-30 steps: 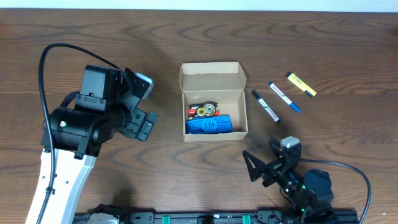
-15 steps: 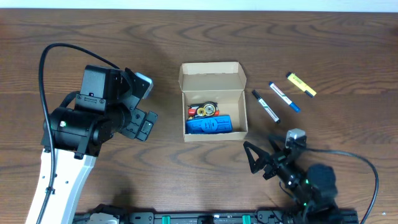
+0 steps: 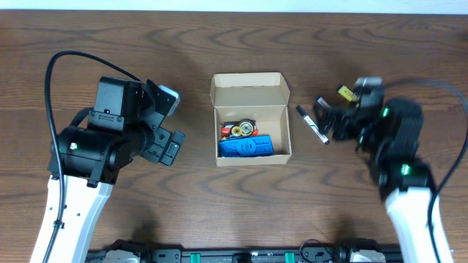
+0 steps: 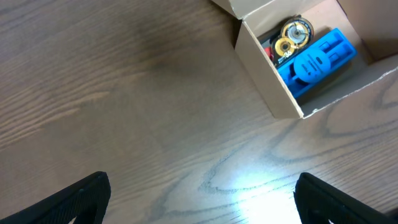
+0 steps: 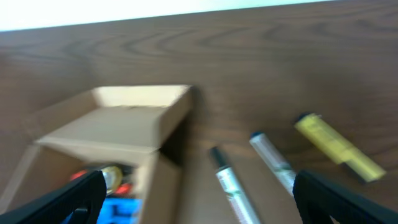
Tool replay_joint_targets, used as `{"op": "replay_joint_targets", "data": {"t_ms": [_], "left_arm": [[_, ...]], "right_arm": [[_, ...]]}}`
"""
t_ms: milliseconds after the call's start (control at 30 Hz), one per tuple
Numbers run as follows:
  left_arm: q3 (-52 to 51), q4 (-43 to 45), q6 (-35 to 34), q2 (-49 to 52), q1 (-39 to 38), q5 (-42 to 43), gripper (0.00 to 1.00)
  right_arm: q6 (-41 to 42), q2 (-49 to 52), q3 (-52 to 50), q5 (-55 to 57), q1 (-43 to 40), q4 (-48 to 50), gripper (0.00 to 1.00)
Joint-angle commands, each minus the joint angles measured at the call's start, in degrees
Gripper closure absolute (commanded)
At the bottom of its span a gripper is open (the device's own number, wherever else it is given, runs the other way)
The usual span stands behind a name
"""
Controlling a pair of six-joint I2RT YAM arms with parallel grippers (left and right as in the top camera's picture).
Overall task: Pack container
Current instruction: 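Move the right gripper over the yellow highlighter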
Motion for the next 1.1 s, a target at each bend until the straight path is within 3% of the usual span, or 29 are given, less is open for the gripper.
{"op": "replay_joint_targets", "data": {"t_ms": [0,233,467,700,1067], "left_arm": [[0.55,-0.17,0.66,-0.22,0.17,-0.20,0.05],[0.55,-0.17,0.66,-0.22,0.17,-0.22,0.05],[0.55,-0.17,0.66,-0.22,0.17,-0.20,0.05],[0.55,-0.17,0.66,-0.22,0.17,-0.22,0.05],[0.55,-0.17,0.66,-0.22,0.17,-0.20,0.05]], "right_arm": [[-9.42,8.04,7.10,1.25,-3.45,-1.84,0.01],[-15.56,23.41,17.16,9.77,-5.86,-3.93,0.01],[-23.04,34.51,23.47,10.08,-9.05,-4.00,0.01],[-29.86,42.99,24.61,10.12,-10.45,-3.85,0.01],[-32.04,50.58,24.61,10.99,-10.54,-0.72,0.07]]}}
